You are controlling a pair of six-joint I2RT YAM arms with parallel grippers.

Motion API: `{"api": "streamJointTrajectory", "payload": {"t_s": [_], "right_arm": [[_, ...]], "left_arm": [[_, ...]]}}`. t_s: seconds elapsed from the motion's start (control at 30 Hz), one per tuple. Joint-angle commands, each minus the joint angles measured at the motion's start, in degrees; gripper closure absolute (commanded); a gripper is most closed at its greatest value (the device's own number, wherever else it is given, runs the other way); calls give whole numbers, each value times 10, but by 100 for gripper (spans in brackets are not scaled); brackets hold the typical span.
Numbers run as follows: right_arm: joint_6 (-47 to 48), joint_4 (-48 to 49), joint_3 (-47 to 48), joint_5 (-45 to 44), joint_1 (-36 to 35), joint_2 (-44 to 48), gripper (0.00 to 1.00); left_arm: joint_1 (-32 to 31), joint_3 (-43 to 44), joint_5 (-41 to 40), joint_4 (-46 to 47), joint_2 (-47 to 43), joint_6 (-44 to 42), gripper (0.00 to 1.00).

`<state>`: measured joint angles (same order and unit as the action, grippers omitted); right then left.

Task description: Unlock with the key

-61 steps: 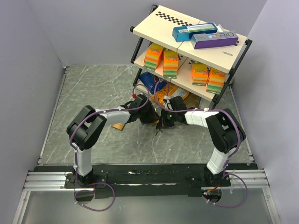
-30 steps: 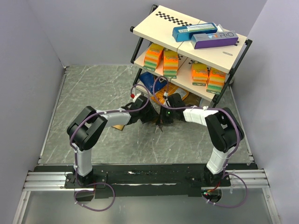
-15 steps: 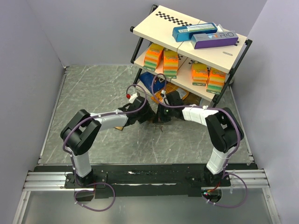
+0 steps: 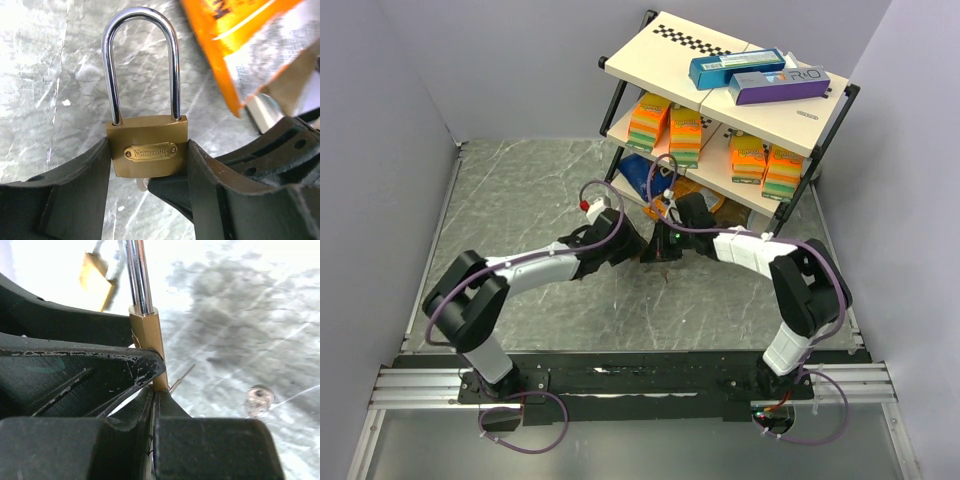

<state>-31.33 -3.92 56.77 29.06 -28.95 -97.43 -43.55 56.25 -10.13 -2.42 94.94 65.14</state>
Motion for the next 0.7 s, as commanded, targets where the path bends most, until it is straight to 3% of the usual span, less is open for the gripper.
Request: {"api": "streamJointTrajectory", "payload": {"t_s": [0.0, 0.47, 0.67], "right_arm": [[-49, 270, 23, -123, 28, 57, 100], [-115, 276, -2, -98, 32, 112, 100], [-105, 274, 0, -91, 32, 109, 100]], "left_arm": [[-91, -18, 202, -51, -76, -19, 99], [-91, -78, 189, 40, -183, -44, 99], [-87, -104, 166, 37, -215, -33, 99]]}}
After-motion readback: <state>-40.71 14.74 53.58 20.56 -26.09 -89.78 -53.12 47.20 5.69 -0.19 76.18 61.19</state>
